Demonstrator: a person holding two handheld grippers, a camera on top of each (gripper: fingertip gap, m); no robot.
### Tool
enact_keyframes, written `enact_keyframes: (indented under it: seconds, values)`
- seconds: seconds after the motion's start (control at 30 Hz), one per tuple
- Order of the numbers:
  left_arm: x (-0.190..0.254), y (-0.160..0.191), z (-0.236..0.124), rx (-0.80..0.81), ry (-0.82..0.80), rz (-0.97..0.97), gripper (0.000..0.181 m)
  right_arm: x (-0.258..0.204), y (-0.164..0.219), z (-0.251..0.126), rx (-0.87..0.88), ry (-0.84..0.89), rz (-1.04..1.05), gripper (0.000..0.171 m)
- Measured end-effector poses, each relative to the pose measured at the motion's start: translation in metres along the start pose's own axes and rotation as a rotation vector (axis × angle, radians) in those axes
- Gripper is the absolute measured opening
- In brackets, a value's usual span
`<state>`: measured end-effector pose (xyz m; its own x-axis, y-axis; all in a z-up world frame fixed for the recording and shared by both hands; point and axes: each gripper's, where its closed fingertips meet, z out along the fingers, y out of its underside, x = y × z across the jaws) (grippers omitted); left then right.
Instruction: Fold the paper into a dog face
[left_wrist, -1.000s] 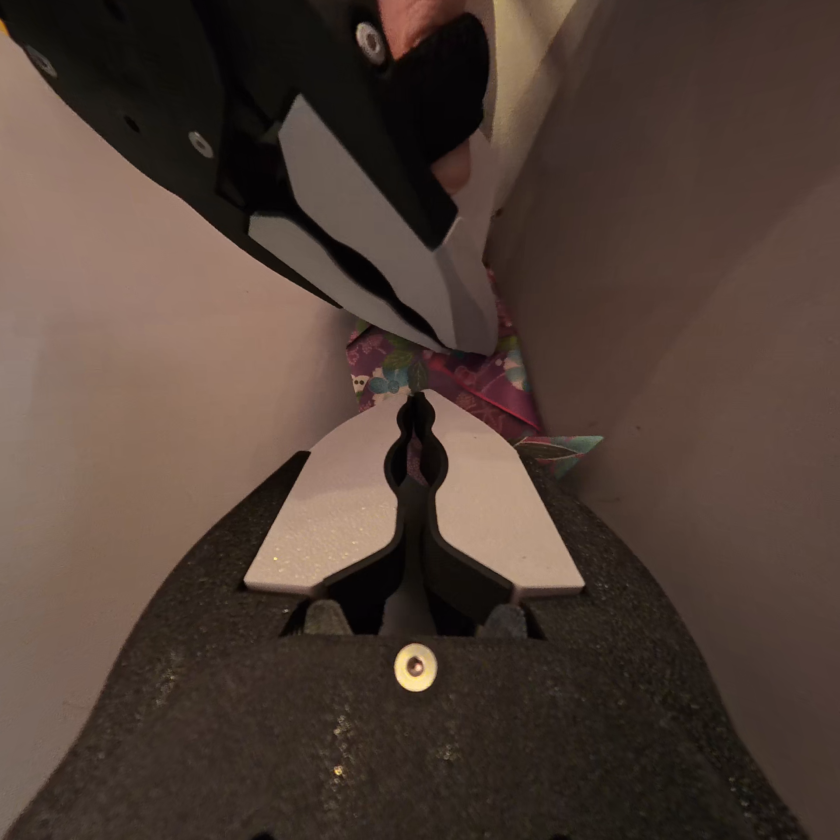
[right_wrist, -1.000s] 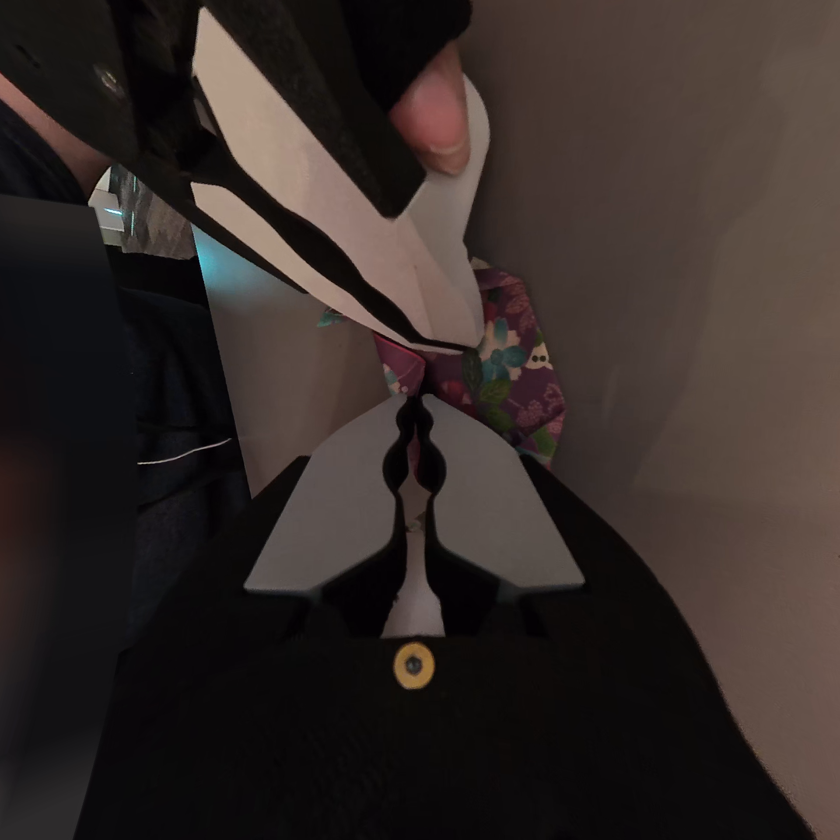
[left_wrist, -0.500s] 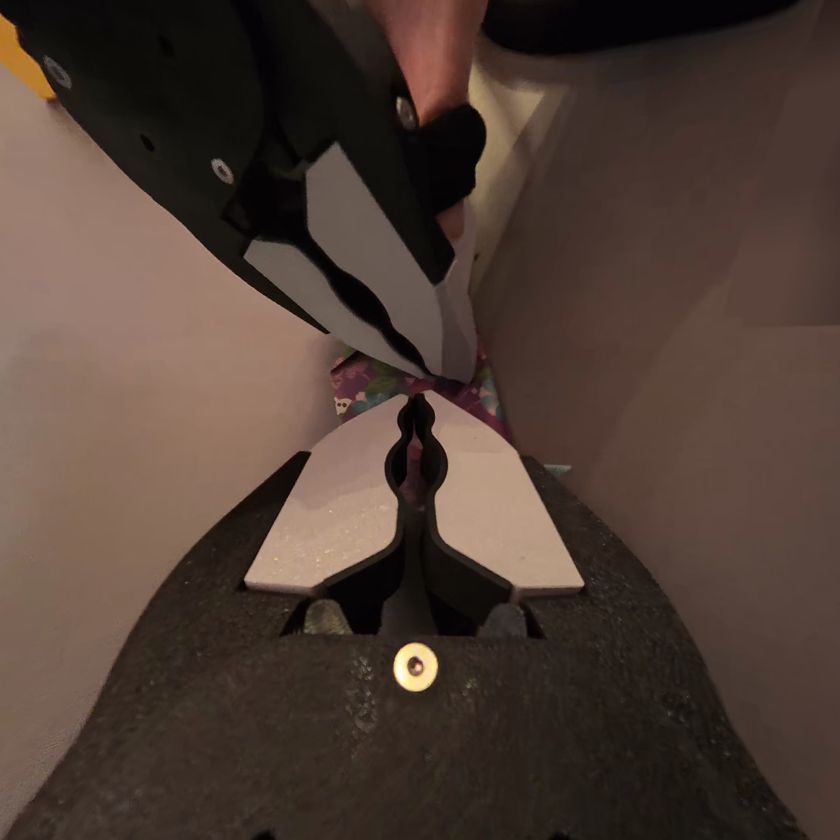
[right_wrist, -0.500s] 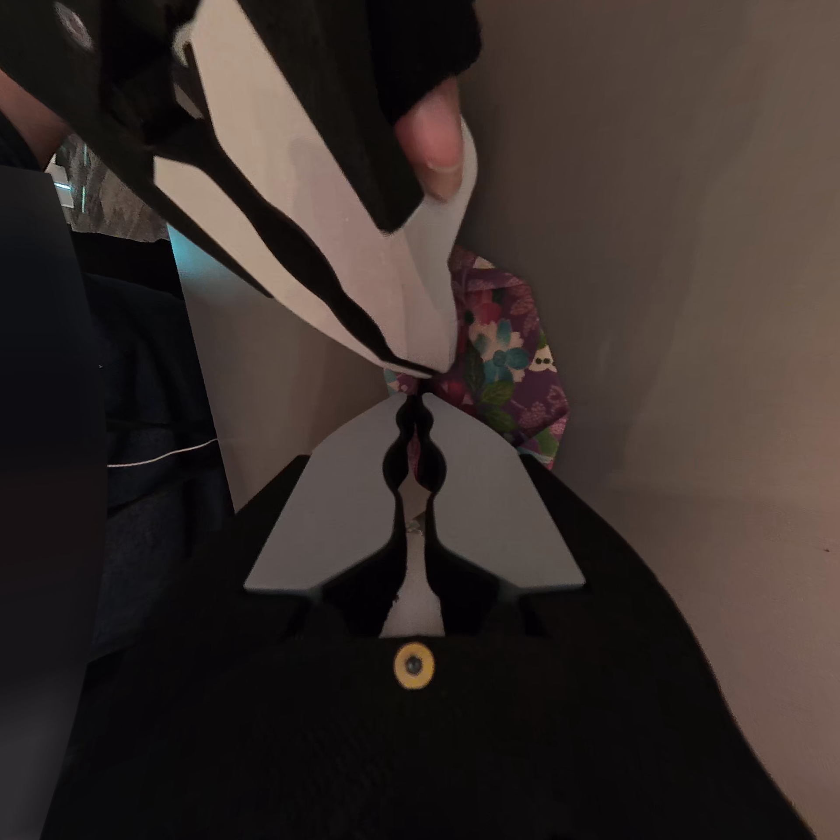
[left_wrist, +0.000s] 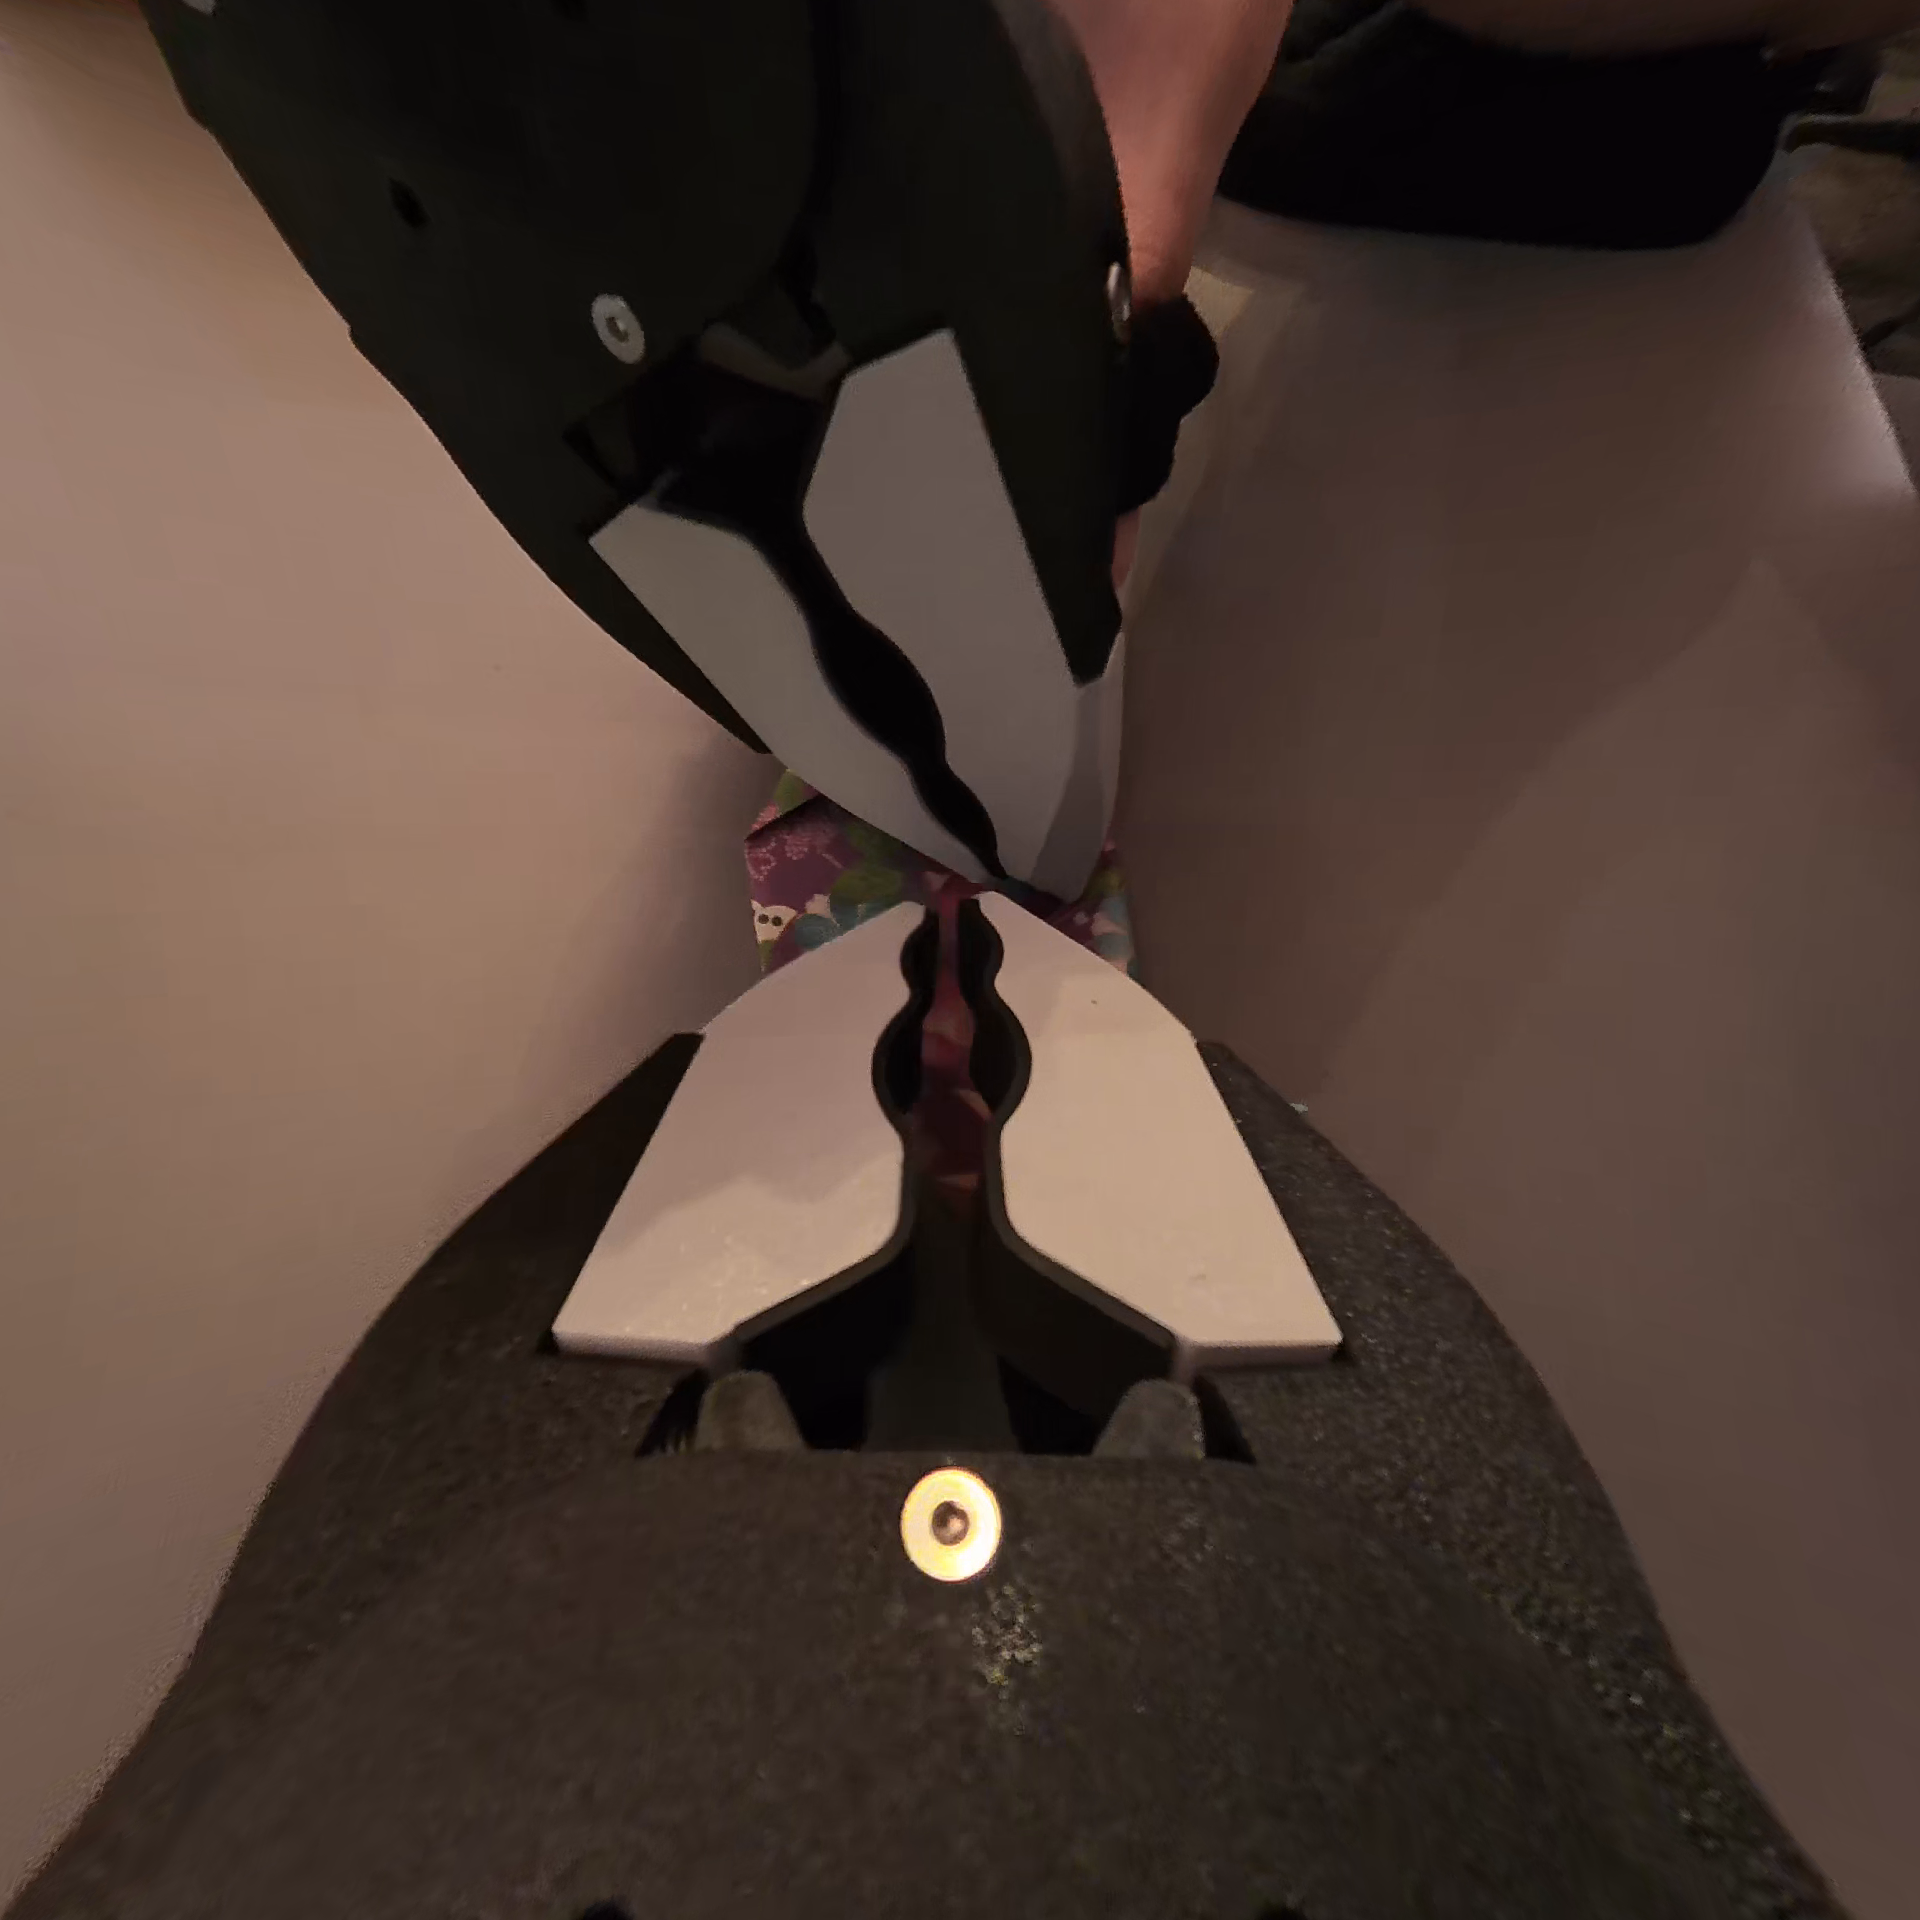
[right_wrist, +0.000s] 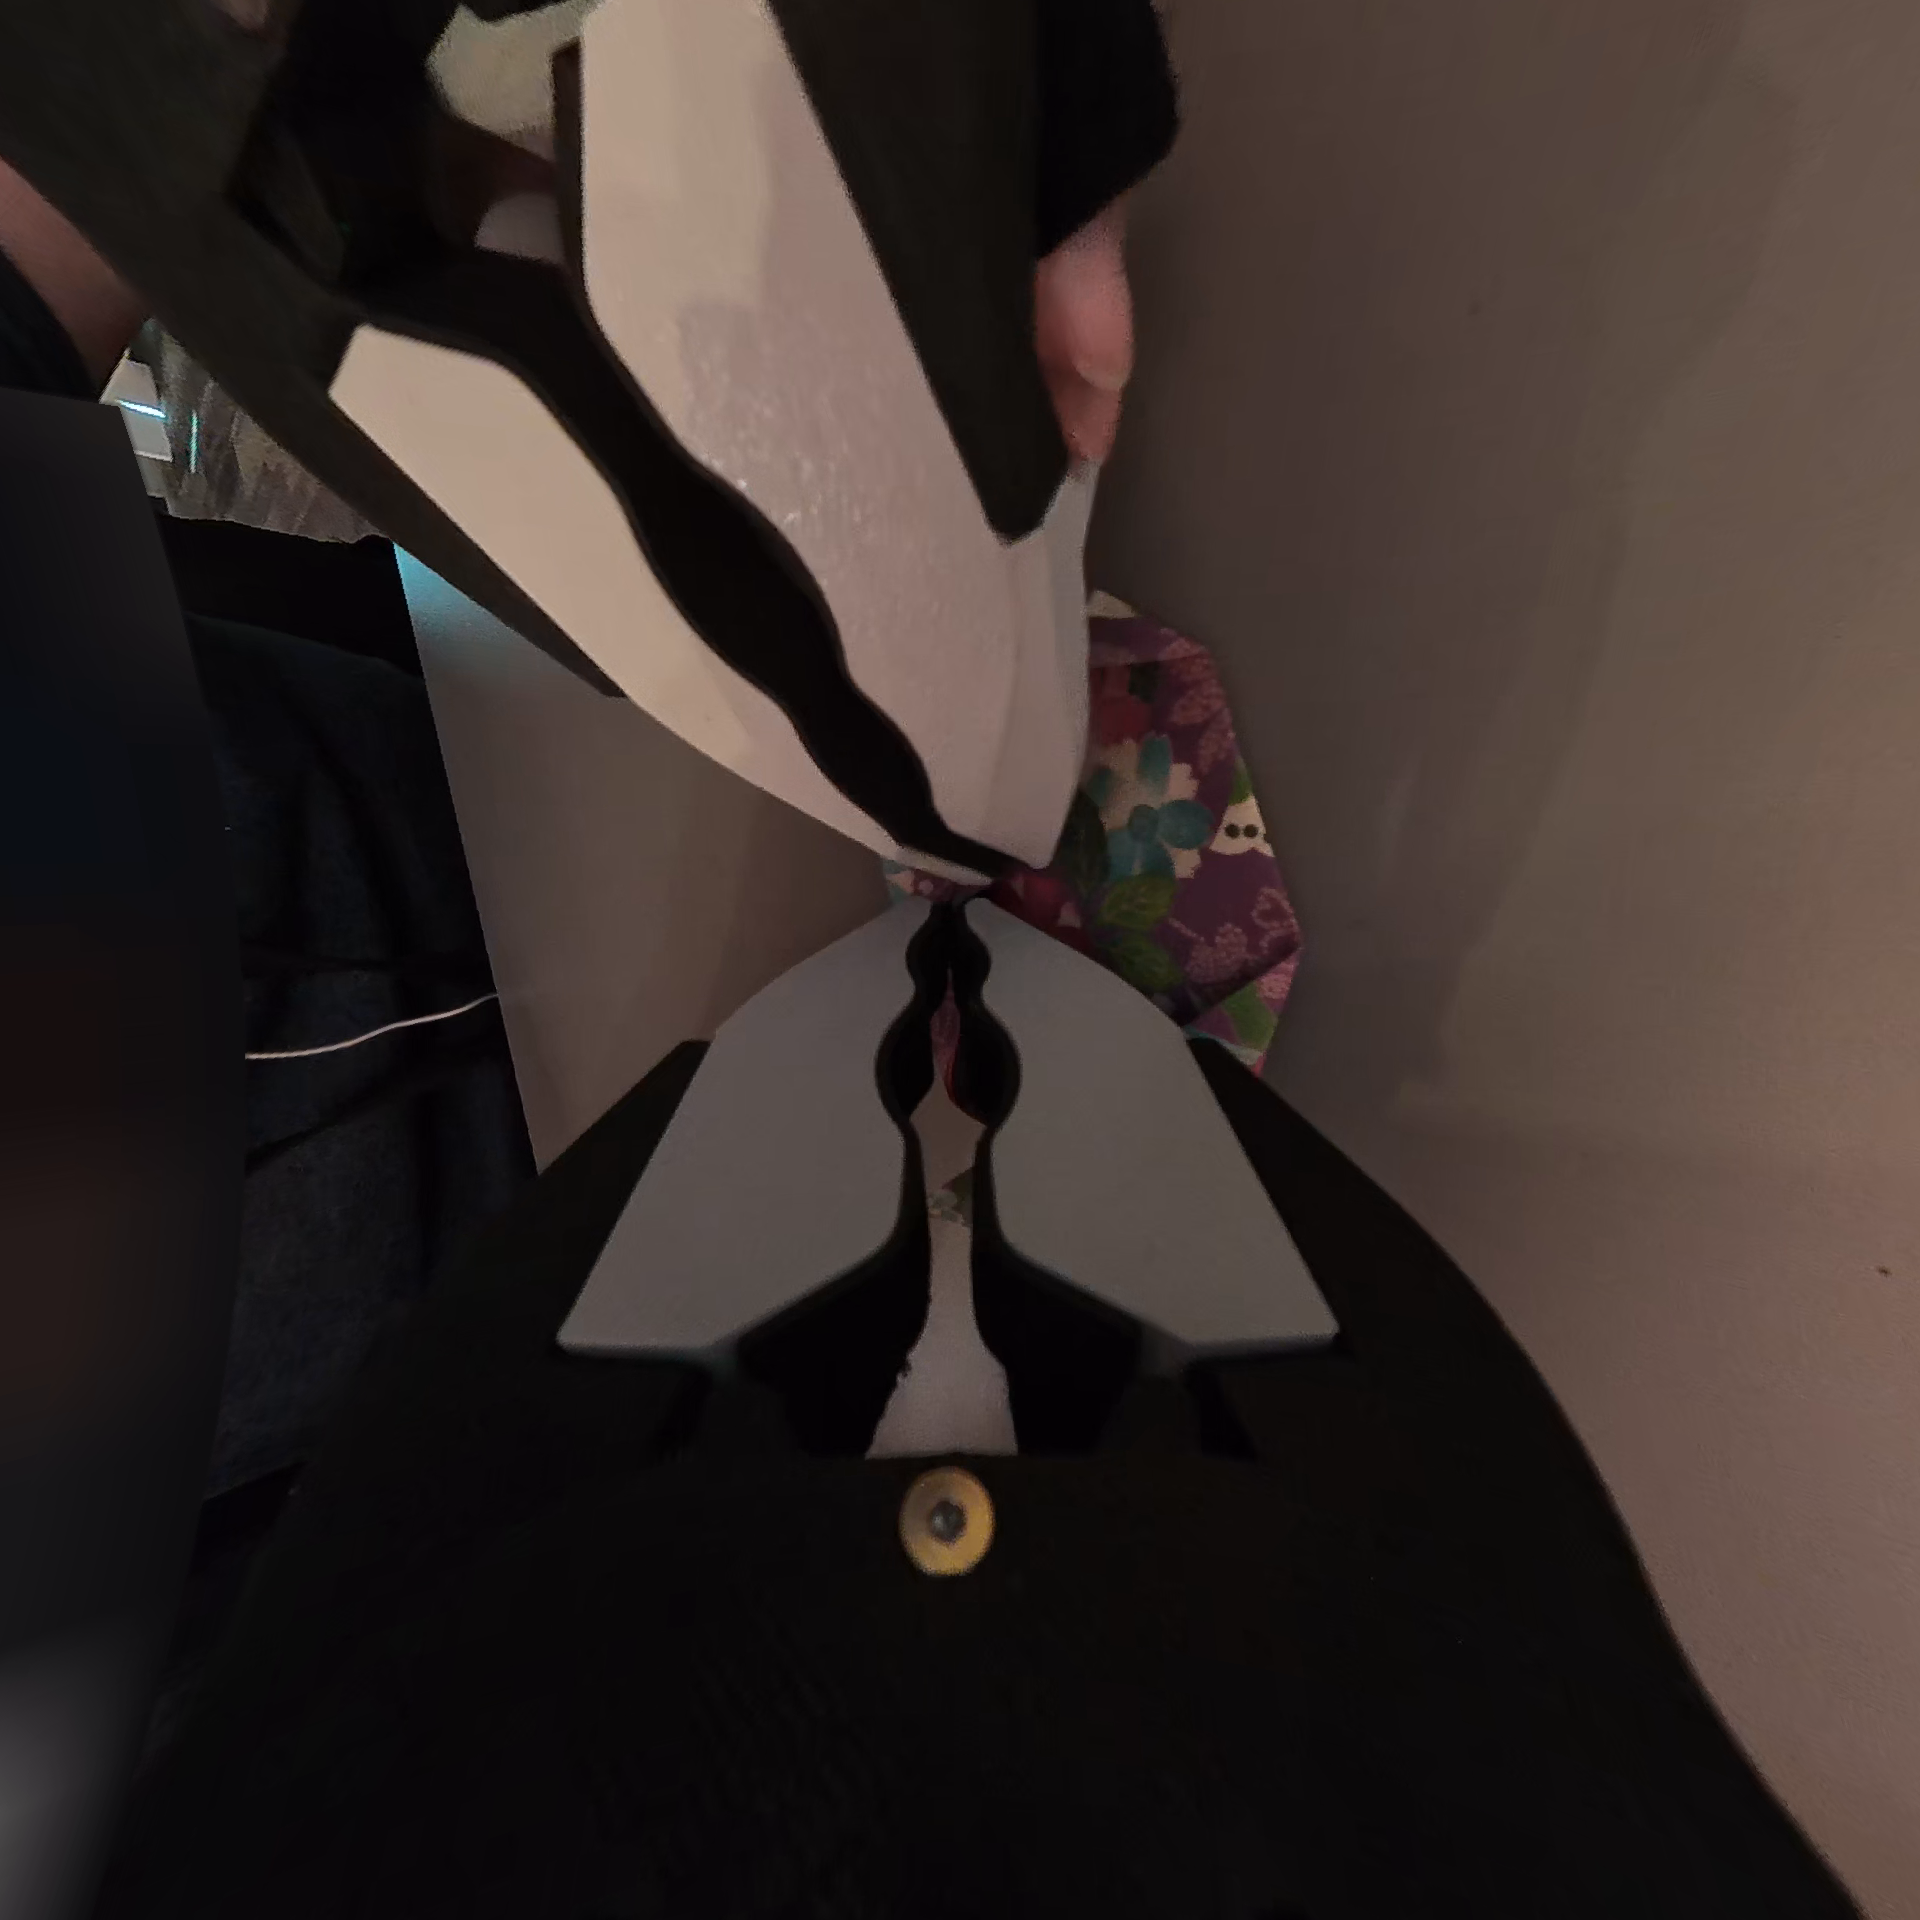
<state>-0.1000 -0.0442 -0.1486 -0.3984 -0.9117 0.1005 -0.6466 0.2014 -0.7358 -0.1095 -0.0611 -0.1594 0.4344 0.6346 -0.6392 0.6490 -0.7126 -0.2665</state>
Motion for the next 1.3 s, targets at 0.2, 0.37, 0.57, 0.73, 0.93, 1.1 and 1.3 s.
enact_keyframes:
  seconds: [0.2,0.37,0.57,0.73,0.93,1.1,1.3]
  values:
    - [0.006,-0.003,-0.003,0.022,0.116,-0.095,0.006,0.0,0.0,0.0,-0.001,0.003,-0.009,0.002]
    - [0.005,-0.003,-0.002,0.012,0.137,-0.105,0.006,0.0,0.0,-0.001,-0.004,0.006,-0.017,0.002]
    - [0.009,0.0,0.002,-0.037,0.161,-0.083,0.004,0.0,0.0,-0.001,-0.004,0.004,-0.022,0.002]
    - [0.01,0.0,0.002,-0.045,0.179,-0.104,0.0,0.0,0.0,-0.001,-0.004,0.001,-0.028,0.002]
    - [0.012,0.005,0.004,-0.092,0.148,-0.055,0.0,-0.003,0.001,-0.001,-0.006,0.007,-0.076,0.008]
    - [0.012,0.007,0.005,-0.119,0.124,-0.027,0.0,-0.001,0.0,-0.012,0.026,0.04,-0.088,0.013]
    - [0.011,0.007,0.006,-0.119,0.121,-0.03,0.0,-0.012,0.002,-0.021,0.08,-0.076,-0.041,0.004]
